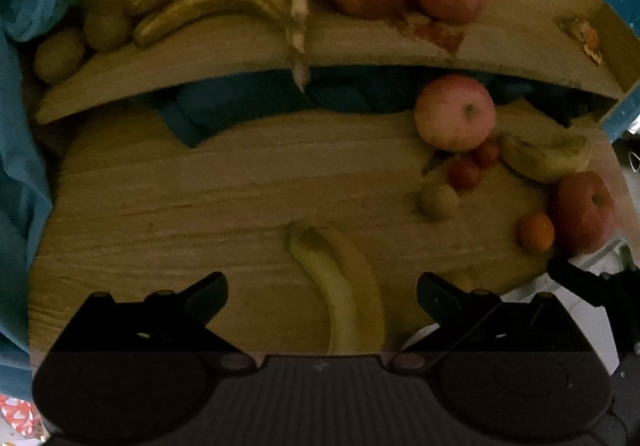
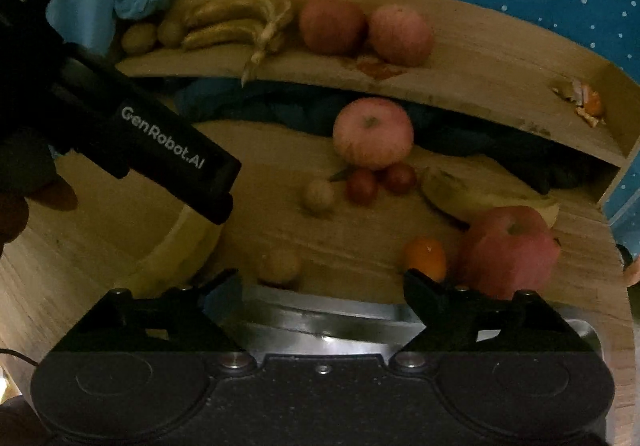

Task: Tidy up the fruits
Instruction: 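Close the left gripper on the banana while the right gripper grasps the small brown fruit, then carry the banana and brown fruit over the metal tray and open both grippers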

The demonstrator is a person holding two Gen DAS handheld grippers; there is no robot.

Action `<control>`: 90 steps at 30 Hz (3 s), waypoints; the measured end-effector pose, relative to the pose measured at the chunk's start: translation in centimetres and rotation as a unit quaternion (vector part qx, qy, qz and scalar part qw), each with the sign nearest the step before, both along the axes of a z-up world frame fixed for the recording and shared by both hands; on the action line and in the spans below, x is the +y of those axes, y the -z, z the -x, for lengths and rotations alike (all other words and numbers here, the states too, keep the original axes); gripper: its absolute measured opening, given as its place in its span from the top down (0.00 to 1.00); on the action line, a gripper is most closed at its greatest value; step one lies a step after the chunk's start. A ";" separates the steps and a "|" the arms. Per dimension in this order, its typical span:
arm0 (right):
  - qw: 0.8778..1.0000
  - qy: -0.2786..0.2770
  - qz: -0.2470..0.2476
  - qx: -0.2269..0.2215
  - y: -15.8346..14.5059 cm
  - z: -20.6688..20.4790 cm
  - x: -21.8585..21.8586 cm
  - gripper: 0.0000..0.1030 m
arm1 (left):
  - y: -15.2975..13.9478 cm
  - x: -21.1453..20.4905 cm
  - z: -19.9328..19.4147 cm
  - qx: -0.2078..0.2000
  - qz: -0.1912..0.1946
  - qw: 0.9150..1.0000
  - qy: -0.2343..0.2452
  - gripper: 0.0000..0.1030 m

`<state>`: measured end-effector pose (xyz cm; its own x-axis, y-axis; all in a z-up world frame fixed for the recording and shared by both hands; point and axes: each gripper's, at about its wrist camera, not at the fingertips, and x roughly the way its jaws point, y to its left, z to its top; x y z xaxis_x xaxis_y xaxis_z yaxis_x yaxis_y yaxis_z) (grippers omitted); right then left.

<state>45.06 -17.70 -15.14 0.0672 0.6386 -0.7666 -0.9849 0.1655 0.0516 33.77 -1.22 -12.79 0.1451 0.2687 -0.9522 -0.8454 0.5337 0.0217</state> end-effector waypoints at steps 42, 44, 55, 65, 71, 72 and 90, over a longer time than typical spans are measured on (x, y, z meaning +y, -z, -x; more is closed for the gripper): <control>1.000 -0.004 0.022 0.013 1.5 0.3 4.2 0.62 | 2.4 2.1 -1.6 0.001 0.082 0.996 0.038 0.55; 1.000 -0.004 0.020 0.013 1.5 0.4 4.3 0.62 | 2.5 2.1 -1.4 -0.003 0.083 0.996 0.041 0.56; 1.000 0.008 0.030 0.003 1.6 1.2 4.3 0.67 | 2.3 2.1 -0.4 -0.011 0.087 0.996 0.028 0.60; 1.000 0.015 0.014 0.007 1.5 1.7 3.8 0.70 | 1.9 1.9 1.1 -0.048 0.097 0.994 0.026 0.64; 1.000 0.013 -0.007 -0.004 0.4 2.1 3.2 0.70 | 1.1 1.6 1.9 -0.060 0.093 0.994 0.022 0.64; 1.000 0.014 -0.010 -0.005 0.2 2.1 3.0 0.70 | 1.0 1.5 2.0 -0.062 0.093 0.993 0.022 0.64; 0.990 0.137 -0.036 -0.010 -2.2 -2.1 -4.4 0.70 | -4.7 -2.7 -2.3 -0.103 0.060 0.985 0.122 0.64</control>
<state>47.13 -22.14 -12.94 0.2603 0.6474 -0.7163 -0.9043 0.4234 0.0540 36.05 -3.94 -8.09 0.3846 0.0887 -0.9188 -0.6717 0.7097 -0.2126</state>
